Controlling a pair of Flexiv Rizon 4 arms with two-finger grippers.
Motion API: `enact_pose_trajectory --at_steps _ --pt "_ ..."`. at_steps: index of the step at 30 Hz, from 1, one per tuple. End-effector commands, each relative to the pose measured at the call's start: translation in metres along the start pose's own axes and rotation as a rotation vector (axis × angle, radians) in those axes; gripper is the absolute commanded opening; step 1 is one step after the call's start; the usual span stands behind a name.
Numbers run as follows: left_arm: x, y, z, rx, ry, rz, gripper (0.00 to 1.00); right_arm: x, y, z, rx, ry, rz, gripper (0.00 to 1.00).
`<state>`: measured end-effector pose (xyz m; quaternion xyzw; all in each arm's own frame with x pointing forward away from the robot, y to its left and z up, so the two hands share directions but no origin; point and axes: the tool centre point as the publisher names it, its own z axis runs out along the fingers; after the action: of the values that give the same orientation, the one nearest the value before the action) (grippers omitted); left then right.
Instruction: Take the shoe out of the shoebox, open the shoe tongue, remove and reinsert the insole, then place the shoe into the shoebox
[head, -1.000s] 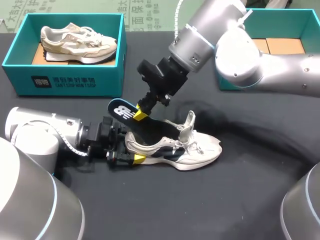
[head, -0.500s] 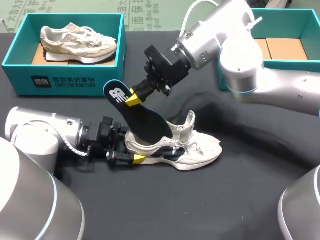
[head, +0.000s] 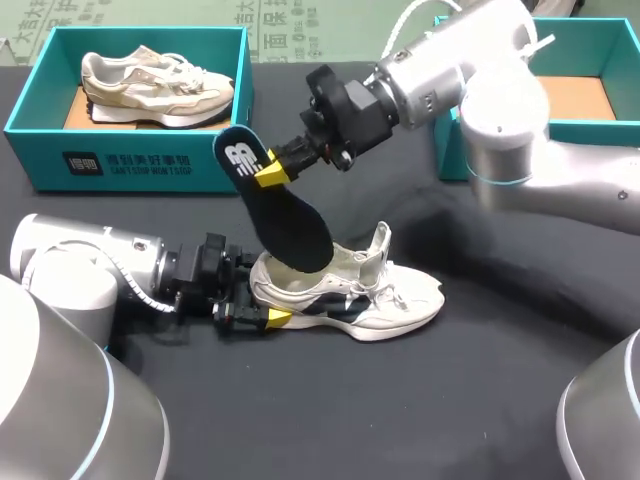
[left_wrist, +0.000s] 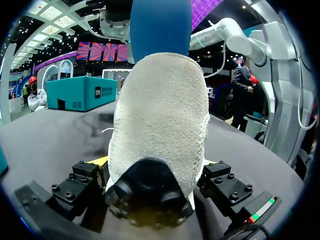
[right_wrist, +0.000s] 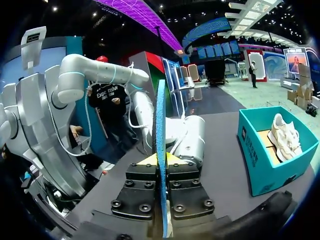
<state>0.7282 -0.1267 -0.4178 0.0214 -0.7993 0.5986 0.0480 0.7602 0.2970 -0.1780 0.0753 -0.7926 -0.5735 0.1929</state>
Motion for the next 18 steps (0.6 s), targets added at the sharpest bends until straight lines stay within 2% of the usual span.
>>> enact_pose_trajectory --at_steps 1,15,18 --pt "-0.001 0.002 0.001 -0.001 -0.001 0.0 0.0 0.041 0.009 -0.032 -0.186 0.001 -0.031 0.0" --pt "-0.001 0.002 0.001 -0.001 -0.001 0.0 0.0 0.041 0.009 -0.032 -0.186 0.001 -0.031 0.0" --pt "-0.001 0.002 0.001 -0.001 -0.001 0.0 0.0 0.052 0.029 -0.051 -0.202 -0.039 -0.036 0.0"
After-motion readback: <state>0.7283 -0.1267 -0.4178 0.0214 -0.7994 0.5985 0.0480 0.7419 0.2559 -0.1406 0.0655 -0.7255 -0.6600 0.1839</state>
